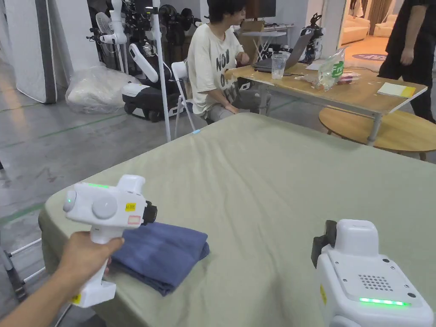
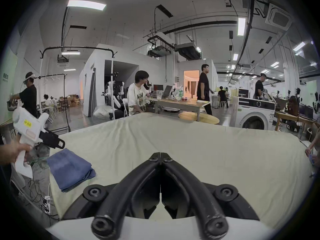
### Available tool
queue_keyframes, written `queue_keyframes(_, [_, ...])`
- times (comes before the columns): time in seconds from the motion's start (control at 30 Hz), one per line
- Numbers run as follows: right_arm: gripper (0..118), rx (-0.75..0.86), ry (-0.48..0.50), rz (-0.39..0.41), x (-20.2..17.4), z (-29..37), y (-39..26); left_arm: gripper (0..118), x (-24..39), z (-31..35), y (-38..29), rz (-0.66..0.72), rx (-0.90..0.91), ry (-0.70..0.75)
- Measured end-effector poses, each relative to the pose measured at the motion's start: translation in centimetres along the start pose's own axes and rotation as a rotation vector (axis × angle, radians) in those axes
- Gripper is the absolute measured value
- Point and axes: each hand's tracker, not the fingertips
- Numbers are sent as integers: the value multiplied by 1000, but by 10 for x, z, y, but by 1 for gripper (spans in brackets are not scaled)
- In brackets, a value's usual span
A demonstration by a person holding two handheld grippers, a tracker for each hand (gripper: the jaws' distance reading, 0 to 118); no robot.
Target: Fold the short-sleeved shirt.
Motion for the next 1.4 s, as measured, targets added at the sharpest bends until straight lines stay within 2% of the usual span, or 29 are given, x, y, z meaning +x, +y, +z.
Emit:
queue_keyframes(0.1, [0,5,-7,-3,8,6,2,0,30,12,-13,39,54,-109])
queue_keyframes(0.17, [0,13,-19,-1,15,11,4,0,55,21,-19,-2,120,-85])
queue_keyframes(0.27, [0,25,-47,-5,31,22,6,0,89,29,-26,-35,199,-121])
queue_keyframes(0.63, [0,59,-258,-45,121,77,4,0,269,52,-35,-122,433,-305])
queue_keyframes(0.9, [0,65,-408,-80,188,123,-7,0,372,59,-31,-135,461,-424])
queue_keyframes(1.07, [0,83,-496,-103,220,146,-11,0,399,61,-32,-130,466,-497])
queue_keyframes(1.17, [0,91,-530,-103,232,156,-13,0,406,59,-34,-106,466,-491])
queue_keyframes(1.4, [0,93,-554,-110,244,164,-16,0,406,60,-36,-86,498,-453])
